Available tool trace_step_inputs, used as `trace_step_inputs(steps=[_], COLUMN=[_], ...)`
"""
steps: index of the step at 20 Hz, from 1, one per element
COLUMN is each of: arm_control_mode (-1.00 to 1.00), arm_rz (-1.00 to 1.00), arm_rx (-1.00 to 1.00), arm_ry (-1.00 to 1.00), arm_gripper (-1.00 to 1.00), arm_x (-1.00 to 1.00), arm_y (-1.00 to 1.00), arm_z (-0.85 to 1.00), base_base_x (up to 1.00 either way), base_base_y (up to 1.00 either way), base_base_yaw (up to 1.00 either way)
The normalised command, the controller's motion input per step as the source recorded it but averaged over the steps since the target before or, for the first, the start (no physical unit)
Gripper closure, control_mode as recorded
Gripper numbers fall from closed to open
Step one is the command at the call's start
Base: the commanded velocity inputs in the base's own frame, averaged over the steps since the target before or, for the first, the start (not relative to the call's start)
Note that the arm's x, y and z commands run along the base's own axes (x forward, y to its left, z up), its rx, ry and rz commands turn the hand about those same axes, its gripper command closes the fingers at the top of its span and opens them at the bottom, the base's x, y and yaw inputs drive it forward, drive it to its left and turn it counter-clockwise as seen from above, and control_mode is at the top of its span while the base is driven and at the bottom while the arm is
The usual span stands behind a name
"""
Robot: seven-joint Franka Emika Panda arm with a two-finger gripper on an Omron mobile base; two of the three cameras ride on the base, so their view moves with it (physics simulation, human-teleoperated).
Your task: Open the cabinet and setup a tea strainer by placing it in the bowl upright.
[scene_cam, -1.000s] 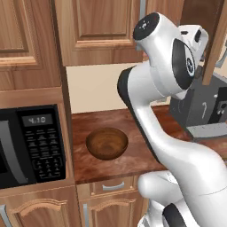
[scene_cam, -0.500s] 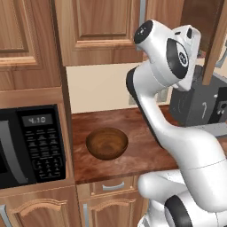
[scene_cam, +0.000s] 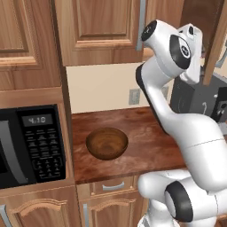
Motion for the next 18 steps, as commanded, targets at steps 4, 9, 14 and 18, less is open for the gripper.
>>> trace_step_inputs(steps=[4,9,14,18], arm_control_mode=[-1.0,-1.0,-1.0,-1.0], arm_rz=[-0.06,-0.08,-0.03,0.0], arm_rx=[-0.05,-0.01,0.0,0.0], arm_ry=[0.07,0.01,0.0,0.0], arm_gripper=[-1.0,-1.0,-1.0,-1.0], arm_x=[0.06,0.0,0.0,0.0], arm_y=[-0.5,-0.76,-0.83,-0.52], arm_z=[0.0,0.0,0.0,0.0], base_base_x=[0.0,0.0,0.0,0.0], base_base_y=[0.0,0.0,0.0,0.0], base_base_yaw=[0.0,0.0,0.0,0.0])
